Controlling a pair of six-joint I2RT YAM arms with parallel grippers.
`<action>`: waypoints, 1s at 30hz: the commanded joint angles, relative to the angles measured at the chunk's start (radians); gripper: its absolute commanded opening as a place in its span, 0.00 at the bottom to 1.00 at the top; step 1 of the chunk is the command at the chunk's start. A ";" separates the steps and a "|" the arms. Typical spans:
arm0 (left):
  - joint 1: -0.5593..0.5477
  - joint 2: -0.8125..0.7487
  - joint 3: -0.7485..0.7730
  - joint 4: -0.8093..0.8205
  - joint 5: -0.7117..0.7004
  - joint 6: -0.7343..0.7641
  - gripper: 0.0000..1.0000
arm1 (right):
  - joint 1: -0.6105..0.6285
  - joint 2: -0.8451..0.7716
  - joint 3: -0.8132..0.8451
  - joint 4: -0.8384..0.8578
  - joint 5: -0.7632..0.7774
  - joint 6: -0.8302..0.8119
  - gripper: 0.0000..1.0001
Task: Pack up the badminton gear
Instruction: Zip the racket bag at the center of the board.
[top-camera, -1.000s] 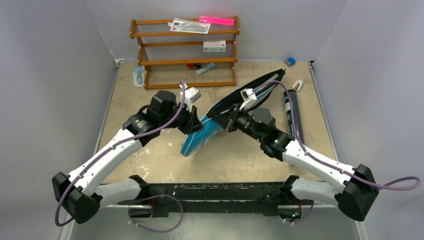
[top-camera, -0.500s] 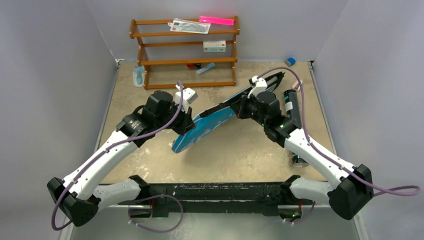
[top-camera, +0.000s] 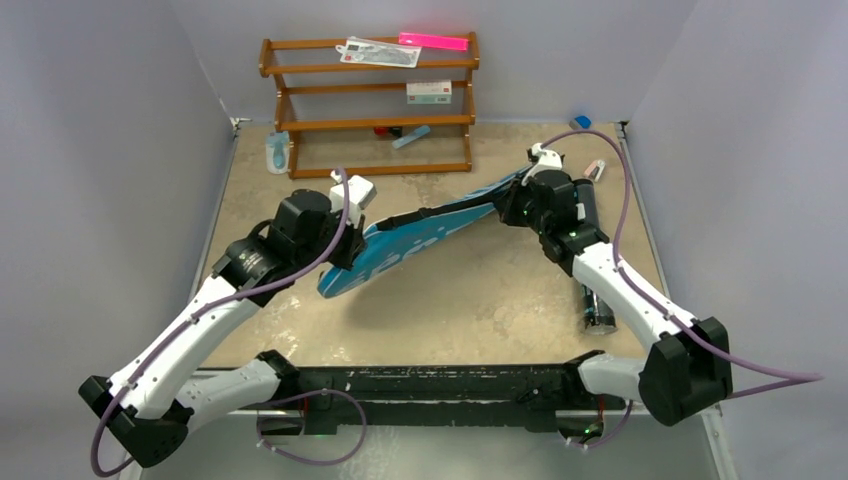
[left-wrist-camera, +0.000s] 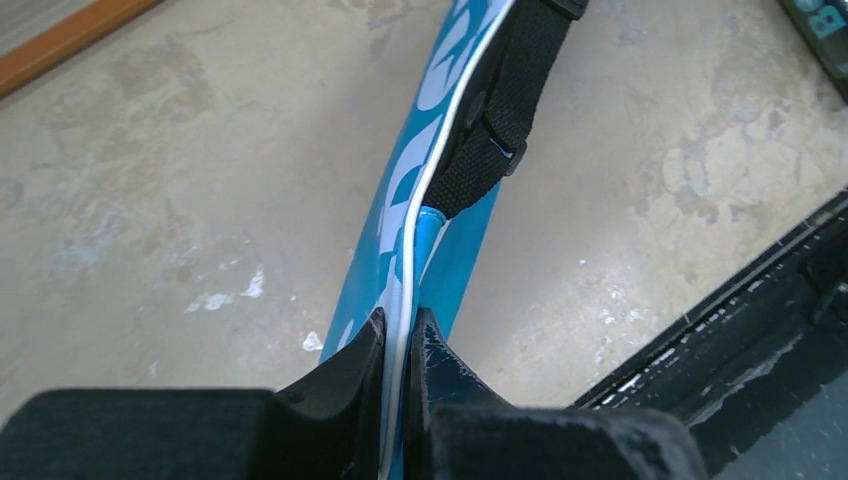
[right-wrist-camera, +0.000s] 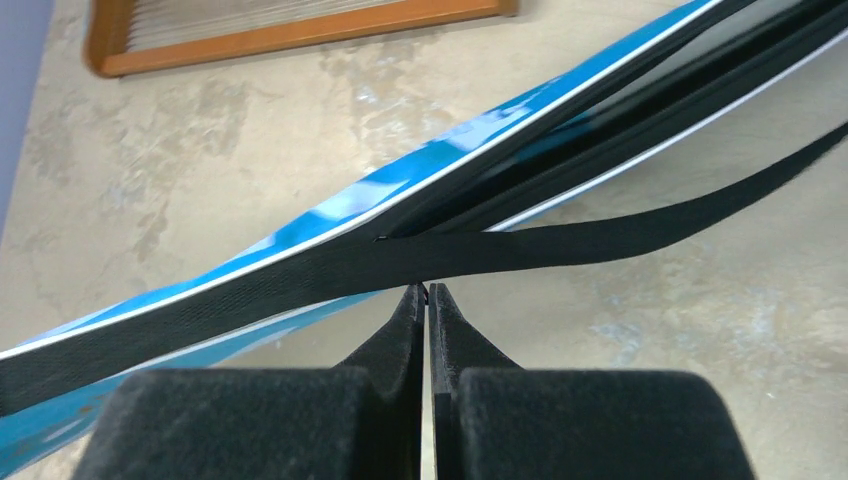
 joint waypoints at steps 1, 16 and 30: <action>0.004 -0.067 0.062 0.003 -0.215 -0.004 0.00 | -0.063 0.014 -0.012 0.007 0.095 -0.029 0.00; 0.006 -0.146 0.090 -0.059 -0.487 -0.025 0.00 | -0.173 0.112 0.052 0.042 0.306 -0.097 0.00; 0.006 -0.189 0.032 -0.072 -0.657 0.014 0.00 | -0.324 0.263 0.177 0.002 0.208 -0.113 0.00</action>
